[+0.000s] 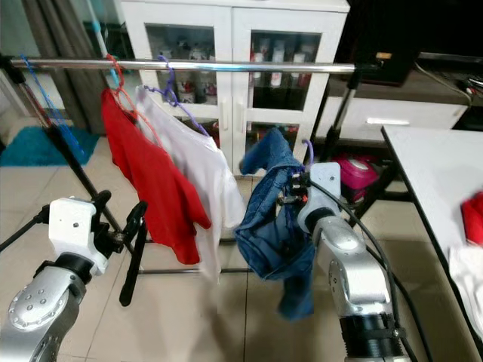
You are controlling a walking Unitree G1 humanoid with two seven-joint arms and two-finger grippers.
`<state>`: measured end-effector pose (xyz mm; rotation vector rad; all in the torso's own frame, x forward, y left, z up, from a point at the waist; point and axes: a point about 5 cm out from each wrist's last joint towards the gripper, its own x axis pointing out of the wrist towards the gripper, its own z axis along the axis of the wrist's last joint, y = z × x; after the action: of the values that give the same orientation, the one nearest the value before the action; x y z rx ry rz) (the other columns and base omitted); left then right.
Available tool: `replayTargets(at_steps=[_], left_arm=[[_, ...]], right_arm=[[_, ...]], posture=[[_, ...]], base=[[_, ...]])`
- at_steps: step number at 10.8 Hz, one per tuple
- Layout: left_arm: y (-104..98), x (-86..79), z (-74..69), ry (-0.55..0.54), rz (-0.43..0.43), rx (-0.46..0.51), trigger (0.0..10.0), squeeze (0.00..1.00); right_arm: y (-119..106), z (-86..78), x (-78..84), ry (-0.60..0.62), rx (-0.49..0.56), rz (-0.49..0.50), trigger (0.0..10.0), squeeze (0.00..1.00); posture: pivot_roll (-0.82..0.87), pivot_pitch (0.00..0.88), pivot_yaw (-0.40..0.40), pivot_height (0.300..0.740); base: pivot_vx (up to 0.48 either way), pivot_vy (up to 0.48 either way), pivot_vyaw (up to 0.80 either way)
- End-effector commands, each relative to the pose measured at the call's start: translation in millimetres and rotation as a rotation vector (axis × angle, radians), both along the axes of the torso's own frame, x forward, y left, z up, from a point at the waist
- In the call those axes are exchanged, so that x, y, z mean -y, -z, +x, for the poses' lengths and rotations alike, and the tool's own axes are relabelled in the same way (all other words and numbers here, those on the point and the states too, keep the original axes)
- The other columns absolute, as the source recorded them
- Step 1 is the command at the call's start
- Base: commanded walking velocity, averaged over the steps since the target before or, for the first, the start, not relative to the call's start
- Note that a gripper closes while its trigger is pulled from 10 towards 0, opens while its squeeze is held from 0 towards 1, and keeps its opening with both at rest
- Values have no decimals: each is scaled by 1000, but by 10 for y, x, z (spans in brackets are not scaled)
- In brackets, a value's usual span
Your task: Hang hanger
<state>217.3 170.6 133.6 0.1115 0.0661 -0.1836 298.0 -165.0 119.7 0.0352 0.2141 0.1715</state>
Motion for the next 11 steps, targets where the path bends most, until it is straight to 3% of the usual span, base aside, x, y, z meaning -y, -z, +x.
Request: replayTargets(at_steps=[1, 7, 9, 11], left_arm=[[15, 42, -7, 37, 5, -10, 10000, 0], [5, 62, -22, 103, 37, -14, 10000, 0], [-25, 96, -54, 189, 77, -23, 10000, 0], [-136, 185, -98, 391, 102, -56, 10000, 0]], right_arm=[[-150, 47, 31, 15, 76, -5, 10000, 0], [-305, 189, -15, -5, 126, 6, 10000, 0], [-365, 259, -22, -25, 137, -2, 10000, 0], [-449, 450, -51, -25, 126, 2, 10000, 0]], posture=[[-13, 0, 20, 740], [-2, 0, 15, 740], [5, 2, 12, 740], [15, 16, 13, 740]], base=[[405, 0, 0], [396, 0, 0], [0, 0, 0], [0, 0, 0]])
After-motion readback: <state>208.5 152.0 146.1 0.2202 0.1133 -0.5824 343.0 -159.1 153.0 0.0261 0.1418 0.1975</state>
